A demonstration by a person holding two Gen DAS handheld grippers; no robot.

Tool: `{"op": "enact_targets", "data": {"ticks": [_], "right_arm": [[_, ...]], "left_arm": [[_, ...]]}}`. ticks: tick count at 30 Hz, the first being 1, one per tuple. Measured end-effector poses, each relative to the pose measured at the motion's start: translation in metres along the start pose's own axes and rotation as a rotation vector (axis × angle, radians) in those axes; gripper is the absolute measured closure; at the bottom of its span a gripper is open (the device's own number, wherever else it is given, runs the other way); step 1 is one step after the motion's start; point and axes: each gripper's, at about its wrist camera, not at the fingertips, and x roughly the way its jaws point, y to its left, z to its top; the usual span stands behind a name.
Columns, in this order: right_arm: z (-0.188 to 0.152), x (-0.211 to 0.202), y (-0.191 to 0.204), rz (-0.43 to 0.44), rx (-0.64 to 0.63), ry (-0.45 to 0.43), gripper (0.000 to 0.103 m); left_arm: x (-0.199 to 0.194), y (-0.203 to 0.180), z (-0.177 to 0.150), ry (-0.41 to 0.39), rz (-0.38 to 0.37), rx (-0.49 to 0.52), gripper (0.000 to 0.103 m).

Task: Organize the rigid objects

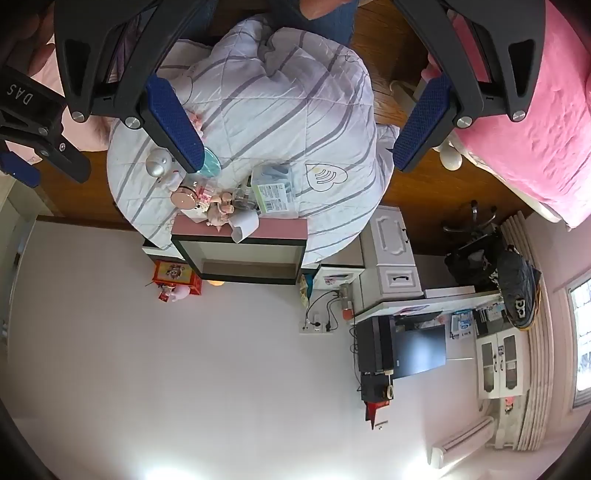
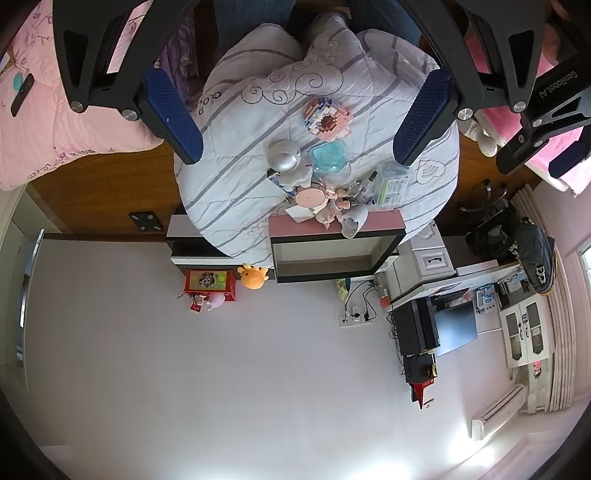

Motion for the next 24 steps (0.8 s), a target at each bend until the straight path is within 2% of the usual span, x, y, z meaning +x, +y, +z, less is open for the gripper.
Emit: {"op": "enact_targets", "data": {"ticks": [6, 10, 16, 24], "right_arm": [[0.0, 0.0, 0.0, -0.001, 0.001, 0.005, 0.0], [0.002, 0.001, -0.002, -0.003, -0.001, 0.0, 0.0], [0.011, -0.008, -0.001, -0.016, -0.016, -0.045, 0.0], [0.016, -0.018, 0.007, -0.023, -0.037, -0.08, 0.0]], "left_arm": [[-0.002, 0.002, -0.004, -0.011, -0.014, -0.021, 0.0], [-0.005, 0.001, -0.001, -0.031, 0.004, -0.025, 0.0], [-0.018, 0.005, 0.013, -0.088, 0.015, -0.028, 0.0], [-0.027, 0.012, 0.02, -0.09, -0.001, -0.047, 0.0]]}}
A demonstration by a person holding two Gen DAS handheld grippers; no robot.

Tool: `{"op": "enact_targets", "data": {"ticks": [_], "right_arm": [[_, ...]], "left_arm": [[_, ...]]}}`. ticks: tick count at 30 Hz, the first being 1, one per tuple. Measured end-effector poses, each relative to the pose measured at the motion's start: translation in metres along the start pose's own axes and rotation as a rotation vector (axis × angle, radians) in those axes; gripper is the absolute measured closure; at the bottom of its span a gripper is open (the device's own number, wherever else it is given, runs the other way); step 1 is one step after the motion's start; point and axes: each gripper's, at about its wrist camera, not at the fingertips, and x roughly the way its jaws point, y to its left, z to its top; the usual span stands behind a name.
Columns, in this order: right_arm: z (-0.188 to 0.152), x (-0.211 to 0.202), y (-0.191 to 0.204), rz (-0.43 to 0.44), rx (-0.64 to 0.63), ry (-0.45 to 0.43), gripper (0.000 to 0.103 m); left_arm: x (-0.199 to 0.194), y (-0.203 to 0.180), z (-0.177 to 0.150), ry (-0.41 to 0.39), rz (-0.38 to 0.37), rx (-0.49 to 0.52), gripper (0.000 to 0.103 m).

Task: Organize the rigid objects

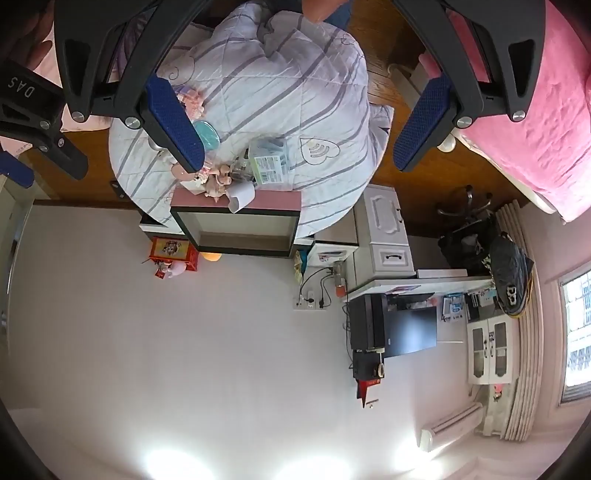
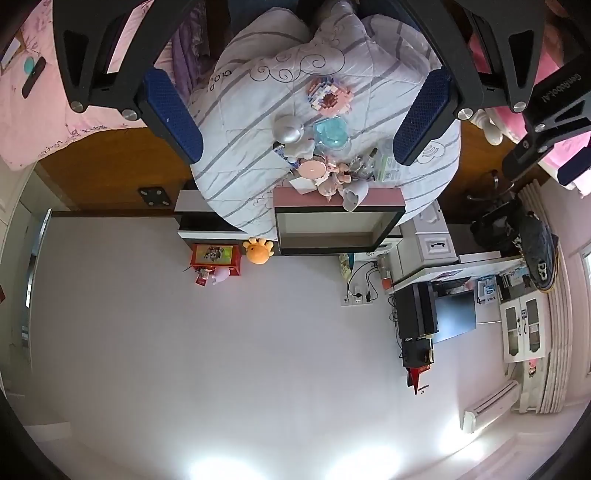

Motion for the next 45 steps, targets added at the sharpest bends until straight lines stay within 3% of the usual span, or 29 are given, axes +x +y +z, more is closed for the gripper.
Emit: {"op": "enact_targets", "data": {"ticks": [27, 45], "right_arm": [[0.003, 0.001, -0.001, 0.003, -0.003, 0.002, 0.0], [0.007, 0.051, -0.001, 0.005, -0.032, 0.064, 0.0]], "left_arm": [[0.004, -0.01, 0.0, -0.004, -0.019, 0.002, 0.0], [0.058, -0.005, -0.011, 0.03, -0.033, -0.027, 0.0]]}}
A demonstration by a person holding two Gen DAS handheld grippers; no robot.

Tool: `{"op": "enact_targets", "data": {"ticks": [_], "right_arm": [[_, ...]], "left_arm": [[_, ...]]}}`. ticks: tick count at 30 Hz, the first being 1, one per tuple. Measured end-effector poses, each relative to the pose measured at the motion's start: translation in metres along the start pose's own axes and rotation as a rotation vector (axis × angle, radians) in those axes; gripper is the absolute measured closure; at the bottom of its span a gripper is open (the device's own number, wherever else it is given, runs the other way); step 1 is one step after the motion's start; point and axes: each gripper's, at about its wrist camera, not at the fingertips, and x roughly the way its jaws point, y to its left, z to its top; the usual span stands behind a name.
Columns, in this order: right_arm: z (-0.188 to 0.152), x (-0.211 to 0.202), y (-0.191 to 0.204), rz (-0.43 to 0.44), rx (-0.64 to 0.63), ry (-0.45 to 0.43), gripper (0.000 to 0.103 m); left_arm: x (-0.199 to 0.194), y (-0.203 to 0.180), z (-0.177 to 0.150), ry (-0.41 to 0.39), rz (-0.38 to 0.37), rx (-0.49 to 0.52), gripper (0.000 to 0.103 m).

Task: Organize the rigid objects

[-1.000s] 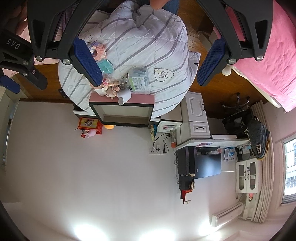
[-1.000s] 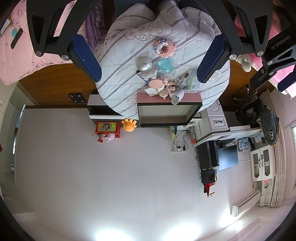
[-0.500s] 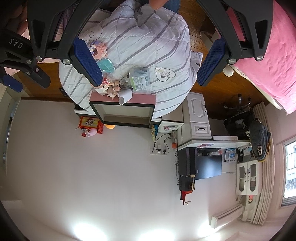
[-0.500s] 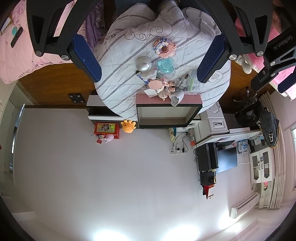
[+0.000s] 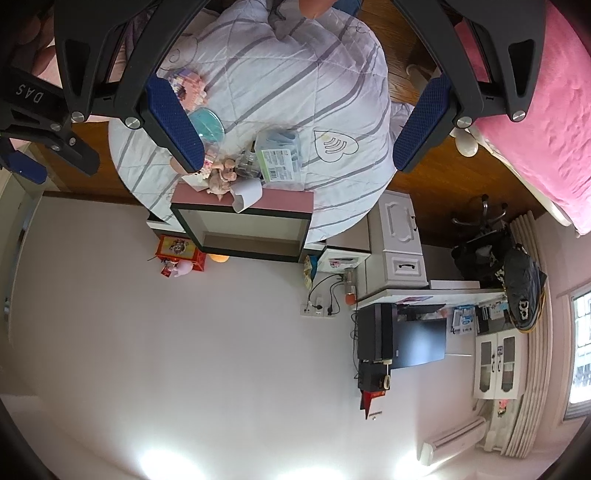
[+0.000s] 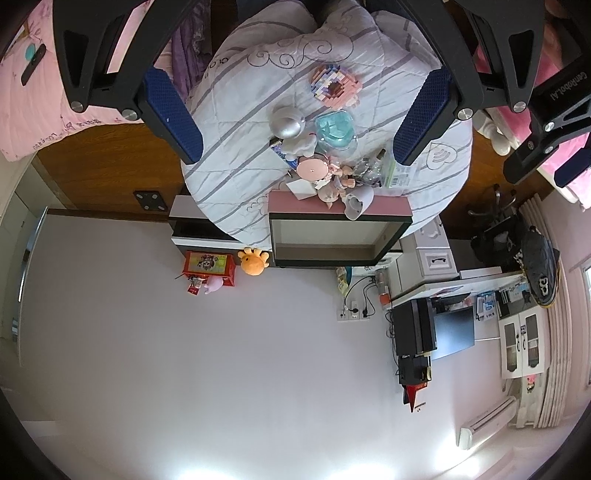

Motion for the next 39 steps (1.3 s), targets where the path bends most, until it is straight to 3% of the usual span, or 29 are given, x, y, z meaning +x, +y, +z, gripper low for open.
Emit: {"op": "enact_targets", "data": {"ticks": [6, 13, 25, 33, 39], "right_arm": [[0.002, 0.019, -0.009, 0.001, 0.017, 0.032, 0.0], [0.013, 0.013, -0.005, 0.001, 0.009, -0.01, 0.0], [0.017, 0.013, -0.008, -0.01, 0.017, -0.018, 0.0], [0.009, 0.043, -0.015, -0.01, 0.023, 0.045, 0.0], [-0.011, 0.088, -0.024, 0.004, 0.031, 0.157, 0.0]], "left_arm": [[0.011, 0.001, 0.002, 0.003, -0.041, -0.018, 0.0], [0.004, -0.005, 0.016, -0.043, -0.032, 0.007, 0.0], [0.002, -0.007, 0.022, -0.047, -0.031, 0.013, 0.0], [0.035, -0.007, 0.012, 0.032, -0.013, 0.019, 0.0], [0.091, -0.006, -0.013, 0.171, -0.012, 0.017, 0.0]]}}
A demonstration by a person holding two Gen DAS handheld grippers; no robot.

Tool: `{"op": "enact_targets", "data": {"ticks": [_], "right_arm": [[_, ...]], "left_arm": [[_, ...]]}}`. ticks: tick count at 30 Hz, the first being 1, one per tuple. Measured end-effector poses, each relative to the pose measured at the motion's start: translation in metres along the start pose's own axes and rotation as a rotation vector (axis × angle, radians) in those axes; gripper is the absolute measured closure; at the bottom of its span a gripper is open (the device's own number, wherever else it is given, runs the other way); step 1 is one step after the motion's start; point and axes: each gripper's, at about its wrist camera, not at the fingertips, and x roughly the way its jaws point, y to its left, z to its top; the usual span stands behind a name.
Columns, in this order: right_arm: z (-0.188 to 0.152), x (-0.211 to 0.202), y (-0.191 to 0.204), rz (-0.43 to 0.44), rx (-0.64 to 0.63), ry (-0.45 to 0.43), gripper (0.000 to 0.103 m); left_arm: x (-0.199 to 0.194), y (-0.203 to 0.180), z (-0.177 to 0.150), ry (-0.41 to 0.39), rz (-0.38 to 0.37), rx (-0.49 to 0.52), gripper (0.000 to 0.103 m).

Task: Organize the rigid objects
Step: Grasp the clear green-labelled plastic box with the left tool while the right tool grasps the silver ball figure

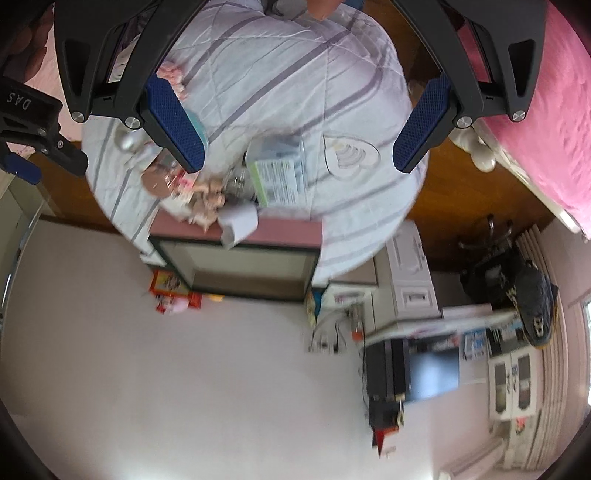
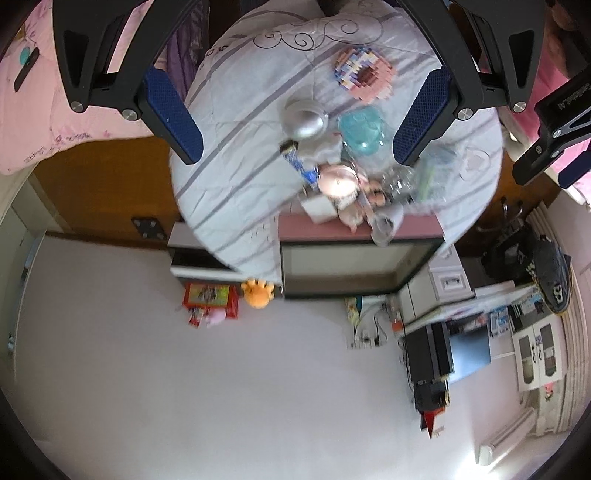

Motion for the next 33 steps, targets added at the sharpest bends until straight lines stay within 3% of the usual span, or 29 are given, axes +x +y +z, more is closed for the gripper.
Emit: {"op": "enact_targets", "data": {"ticks": [8, 14, 16, 20, 23, 27, 30, 32, 33], "right_arm": [[-0.015, 0.06, -0.009, 0.021, 0.005, 0.136, 0.0], [-0.021, 0.083, -0.012, 0.052, 0.029, 0.177, 0.0], [-0.021, 0.09, -0.015, 0.06, 0.032, 0.196, 0.008], [-0.023, 0.104, -0.011, 0.087, 0.004, 0.223, 0.015], [-0.026, 0.117, -0.005, 0.096, -0.028, 0.254, 0.028], [-0.028, 0.123, -0.001, 0.086, -0.057, 0.243, 0.038], [-0.027, 0.121, -0.001, 0.103, -0.065, 0.235, 0.053], [-0.028, 0.118, -0.004, 0.119, -0.06, 0.236, 0.053], [-0.029, 0.116, -0.006, 0.125, -0.056, 0.237, 0.053]], "left_arm": [[0.067, -0.003, -0.01, 0.124, -0.002, -0.001, 0.0], [0.102, -0.006, -0.012, 0.172, -0.008, -0.01, 0.0], [0.112, -0.004, -0.012, 0.186, -0.003, -0.024, 0.0], [0.132, 0.001, -0.014, 0.215, 0.013, -0.036, 0.0], [0.146, 0.008, -0.015, 0.238, 0.016, -0.046, 0.0], [0.159, 0.007, -0.015, 0.258, 0.017, -0.019, 0.0], [0.162, 0.004, -0.012, 0.249, -0.016, 0.009, 0.013], [0.161, 0.003, -0.01, 0.243, -0.028, 0.027, 0.04], [0.161, 0.003, -0.009, 0.244, -0.033, 0.037, 0.039]]}}
